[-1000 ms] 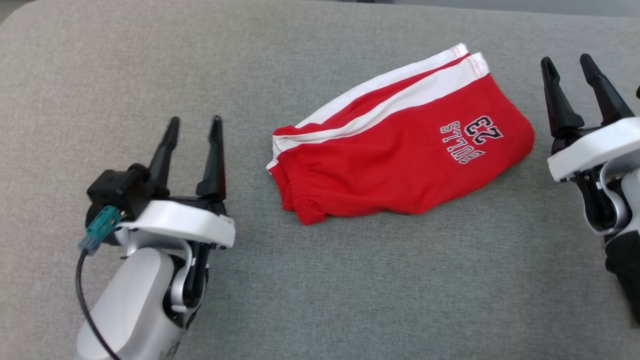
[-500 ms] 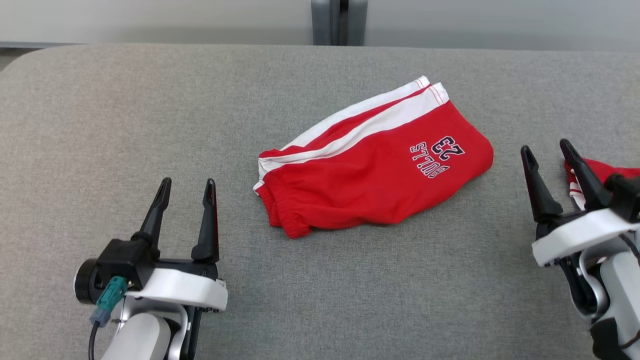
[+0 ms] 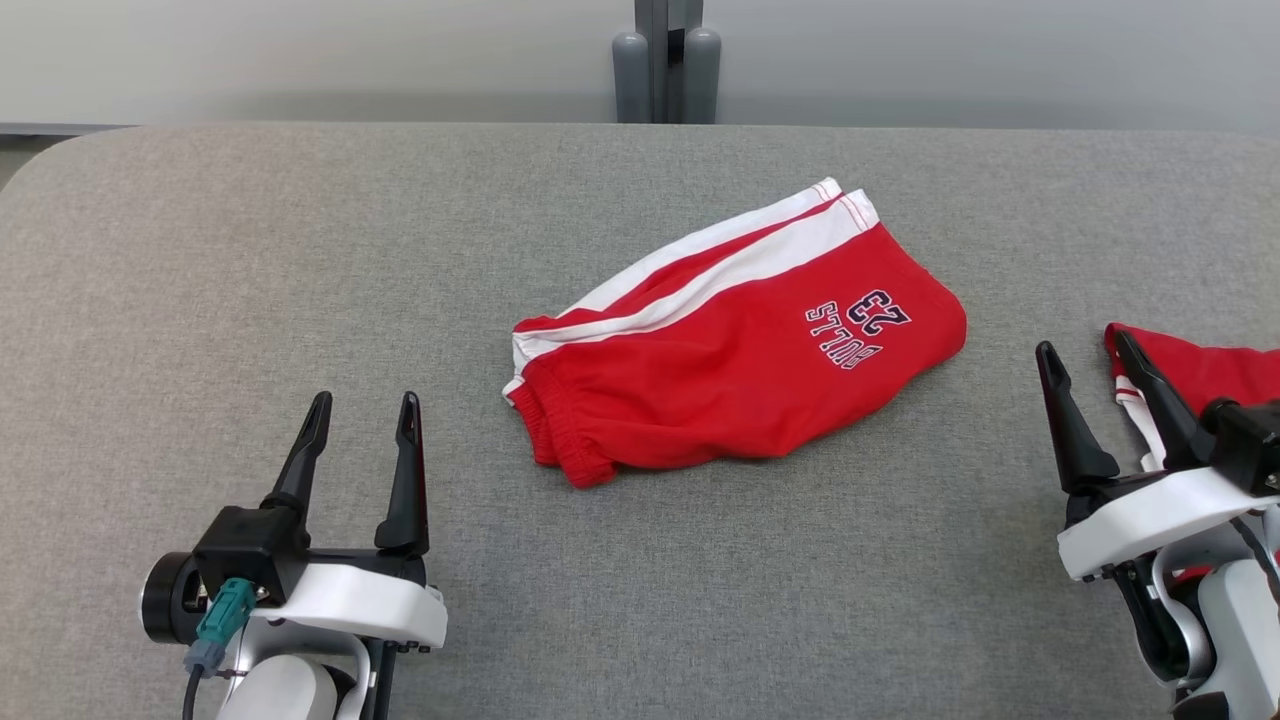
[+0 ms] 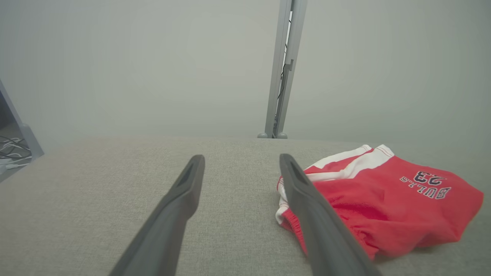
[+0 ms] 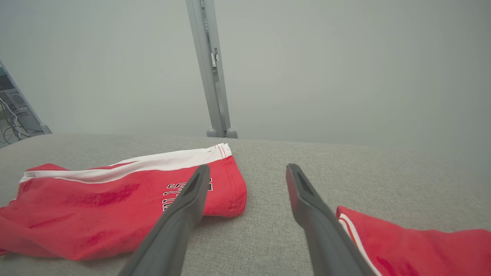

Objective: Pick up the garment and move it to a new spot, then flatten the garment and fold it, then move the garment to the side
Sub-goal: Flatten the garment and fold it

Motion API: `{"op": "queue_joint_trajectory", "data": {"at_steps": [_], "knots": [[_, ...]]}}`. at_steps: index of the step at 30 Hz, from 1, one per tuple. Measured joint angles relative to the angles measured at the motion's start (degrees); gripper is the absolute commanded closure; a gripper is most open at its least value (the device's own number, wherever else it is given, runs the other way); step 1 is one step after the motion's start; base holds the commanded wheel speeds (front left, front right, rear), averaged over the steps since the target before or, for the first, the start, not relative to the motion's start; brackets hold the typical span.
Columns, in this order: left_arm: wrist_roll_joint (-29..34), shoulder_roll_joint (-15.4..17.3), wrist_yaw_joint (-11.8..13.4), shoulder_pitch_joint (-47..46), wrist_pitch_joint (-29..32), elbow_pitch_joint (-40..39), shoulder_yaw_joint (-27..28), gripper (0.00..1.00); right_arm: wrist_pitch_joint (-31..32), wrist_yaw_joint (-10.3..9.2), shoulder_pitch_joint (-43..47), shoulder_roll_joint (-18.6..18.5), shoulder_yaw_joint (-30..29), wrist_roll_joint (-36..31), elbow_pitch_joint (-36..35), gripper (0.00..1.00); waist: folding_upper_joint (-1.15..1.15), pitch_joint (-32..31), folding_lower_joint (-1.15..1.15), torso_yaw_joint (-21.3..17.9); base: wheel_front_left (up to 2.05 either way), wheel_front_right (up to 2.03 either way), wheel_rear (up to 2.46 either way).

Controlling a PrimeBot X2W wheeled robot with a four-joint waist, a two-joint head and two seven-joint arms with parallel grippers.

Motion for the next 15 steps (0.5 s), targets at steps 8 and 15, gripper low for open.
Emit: {"op": "queue_joint_trajectory", "data": {"at_steps": [8, 15], "knots": [[0.01, -0.29, 0.16, -0.49, 0.05, -0.15, -0.05, 0.00, 2.03, 0.00, -0.15, -0.14, -1.55, -0.59, -1.37, 0.00, 0.00, 0.68, 0.00, 1.48, 0.00, 0.00, 0.00], [-0.02, -1.59, -0.38, -2.43, -0.42, -0.08, 0.00, 0.00, 3.68, 0.00, -5.98, -1.70, -1.19, -0.59, 6.20, 0.00, 0.00, 2.13, 0.00, 4.61, 0.00, 0.00, 0.00]]}}
